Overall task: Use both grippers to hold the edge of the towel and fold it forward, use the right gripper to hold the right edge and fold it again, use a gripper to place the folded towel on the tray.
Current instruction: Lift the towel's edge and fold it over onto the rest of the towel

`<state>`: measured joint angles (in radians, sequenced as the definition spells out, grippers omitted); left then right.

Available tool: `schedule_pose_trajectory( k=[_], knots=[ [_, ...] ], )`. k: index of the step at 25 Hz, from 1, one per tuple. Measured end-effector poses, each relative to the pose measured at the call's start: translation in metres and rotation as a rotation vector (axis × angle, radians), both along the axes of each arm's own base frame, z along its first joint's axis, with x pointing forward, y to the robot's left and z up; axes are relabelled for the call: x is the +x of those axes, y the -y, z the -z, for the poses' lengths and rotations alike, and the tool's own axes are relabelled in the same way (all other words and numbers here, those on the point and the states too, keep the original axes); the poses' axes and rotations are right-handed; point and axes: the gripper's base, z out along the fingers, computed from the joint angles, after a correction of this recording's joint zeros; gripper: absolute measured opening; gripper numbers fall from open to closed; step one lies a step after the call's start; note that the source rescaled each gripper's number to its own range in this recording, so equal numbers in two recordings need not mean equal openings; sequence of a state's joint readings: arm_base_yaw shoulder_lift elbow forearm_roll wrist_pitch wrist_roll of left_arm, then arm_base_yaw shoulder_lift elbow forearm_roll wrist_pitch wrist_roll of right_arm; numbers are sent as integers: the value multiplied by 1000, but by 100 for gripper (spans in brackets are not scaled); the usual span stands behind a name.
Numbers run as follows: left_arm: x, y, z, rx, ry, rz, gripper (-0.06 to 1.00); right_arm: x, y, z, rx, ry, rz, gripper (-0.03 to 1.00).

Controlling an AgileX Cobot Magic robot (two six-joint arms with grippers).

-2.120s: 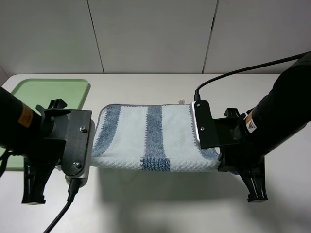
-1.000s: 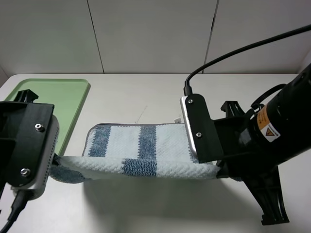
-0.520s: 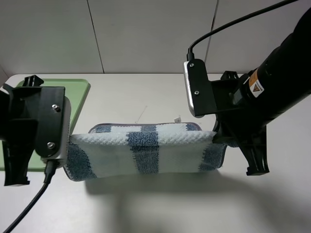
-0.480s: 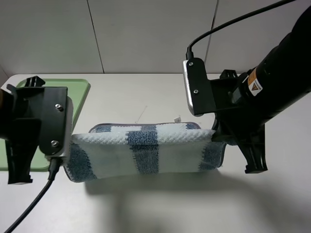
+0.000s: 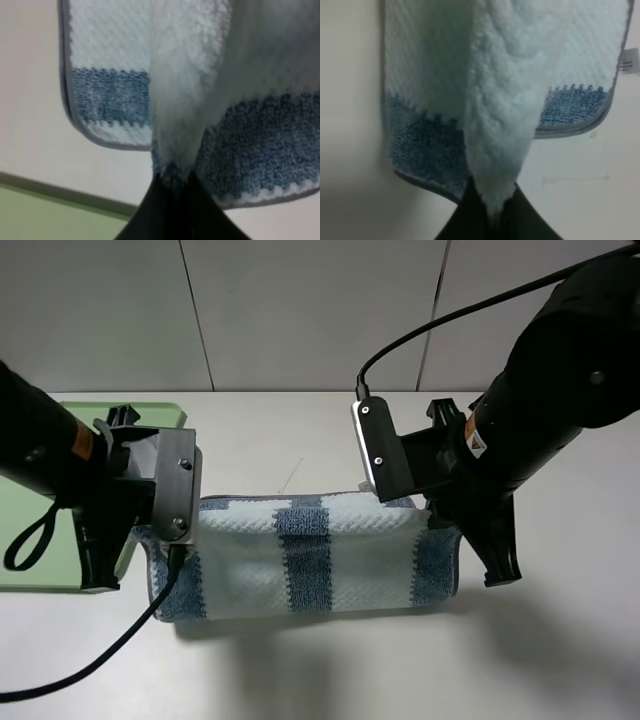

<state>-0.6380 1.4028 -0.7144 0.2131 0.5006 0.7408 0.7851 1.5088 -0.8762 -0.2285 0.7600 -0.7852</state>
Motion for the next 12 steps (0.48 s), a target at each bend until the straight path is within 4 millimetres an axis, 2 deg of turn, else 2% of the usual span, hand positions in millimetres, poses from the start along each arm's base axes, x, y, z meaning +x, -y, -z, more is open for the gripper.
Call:
schedule_pose_trajectory(
  k=[3,8,12],
  knots=[
    [6,3,5,20,-17,-1,0,5,0,4,-2,15,-4,0],
    [11,5,15,35,-41,-3,0,28,3,-6,64,59,63,0],
    [21,-3,14,-1,-11,-54,0,42,6,-6,96,74,86,0]
  ],
)
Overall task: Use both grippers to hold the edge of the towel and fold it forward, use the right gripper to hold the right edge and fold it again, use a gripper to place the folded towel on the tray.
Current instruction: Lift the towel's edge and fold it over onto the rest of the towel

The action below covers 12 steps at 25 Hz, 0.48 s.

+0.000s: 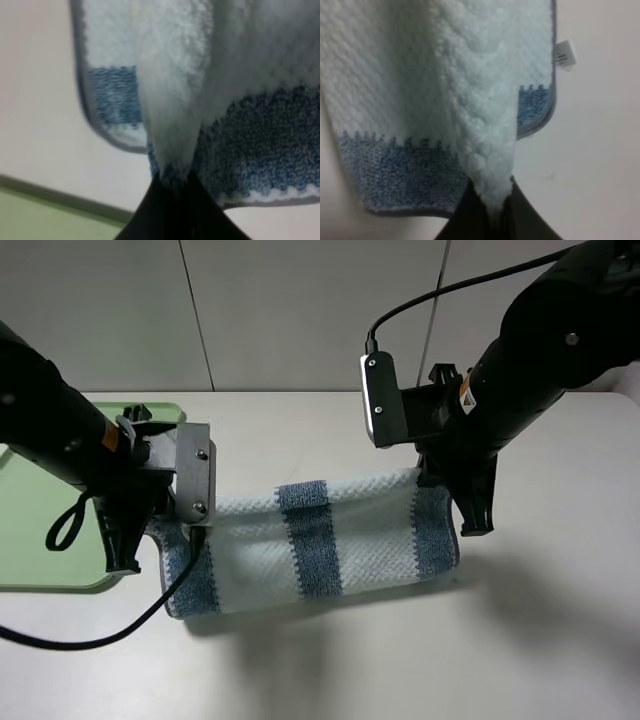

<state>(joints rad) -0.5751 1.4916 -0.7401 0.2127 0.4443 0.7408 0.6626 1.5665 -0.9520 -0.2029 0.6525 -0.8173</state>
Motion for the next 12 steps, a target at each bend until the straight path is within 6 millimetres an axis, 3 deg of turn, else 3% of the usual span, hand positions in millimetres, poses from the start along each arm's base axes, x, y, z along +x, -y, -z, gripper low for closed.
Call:
schedule_pose_trajectory(
  k=[12],
  knots=[
    [11,-9,-2,-37,44,-44,3,11,-3,7,38,40,-7,1]
  ],
)
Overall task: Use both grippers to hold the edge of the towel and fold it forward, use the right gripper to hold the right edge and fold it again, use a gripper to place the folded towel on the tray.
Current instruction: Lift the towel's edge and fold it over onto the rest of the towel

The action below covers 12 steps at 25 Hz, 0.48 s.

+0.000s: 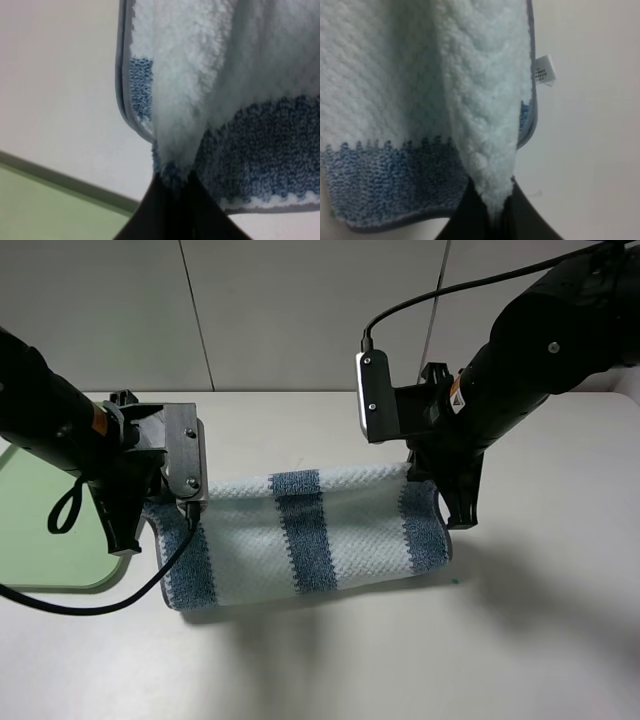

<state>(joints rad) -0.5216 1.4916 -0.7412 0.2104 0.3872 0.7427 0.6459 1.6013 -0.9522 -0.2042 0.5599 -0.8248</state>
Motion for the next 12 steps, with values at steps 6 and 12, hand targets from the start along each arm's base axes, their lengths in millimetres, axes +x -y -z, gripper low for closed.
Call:
schedule_pose_trajectory(
  k=[6,12],
  knots=[
    [0,-4,1,4,-12,-39,74,3,2,-1,7,17,56,86],
    [2,-2,0,-36,14,-65,98,4,3,-1,0,32,60,99]
  ],
)
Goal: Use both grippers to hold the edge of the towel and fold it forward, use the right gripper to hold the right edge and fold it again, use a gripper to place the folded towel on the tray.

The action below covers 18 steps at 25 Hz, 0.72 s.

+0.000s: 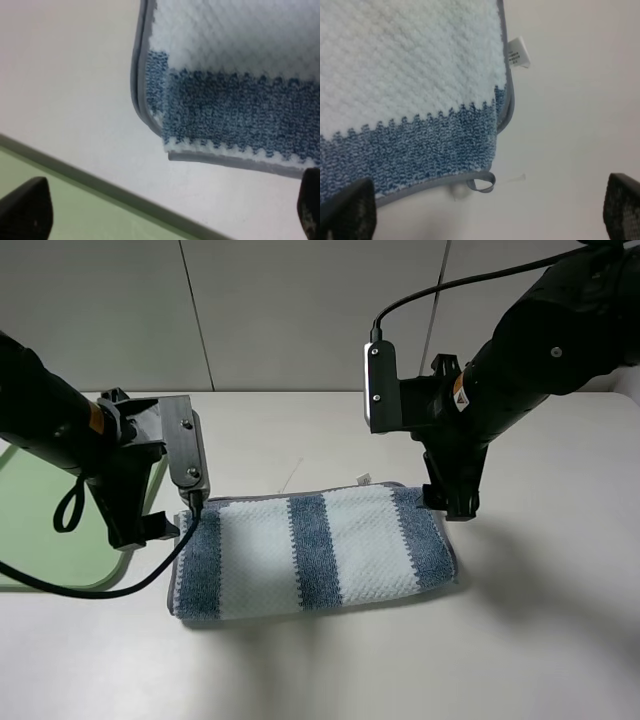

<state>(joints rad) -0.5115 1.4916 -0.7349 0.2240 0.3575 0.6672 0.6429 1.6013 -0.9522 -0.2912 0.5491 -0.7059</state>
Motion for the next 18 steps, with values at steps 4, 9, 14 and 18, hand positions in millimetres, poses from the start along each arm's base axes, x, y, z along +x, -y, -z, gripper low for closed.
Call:
schedule_pose_trajectory(
  k=[4,9,14,18],
  knots=[
    [0,0,0,0,-4,-4,100,0,0,0,2,0,3,100],
    [-5,-5,-6,19,-38,-42,100,0,0,0,23,-8,44,100],
    [-19,-15,-43,-44,-17,-201,100,-1,1,0,57,-28,129,100],
    [-44,-31,-76,-127,20,-345,99,-4,4,-5,107,-61,258,100]
  ],
)
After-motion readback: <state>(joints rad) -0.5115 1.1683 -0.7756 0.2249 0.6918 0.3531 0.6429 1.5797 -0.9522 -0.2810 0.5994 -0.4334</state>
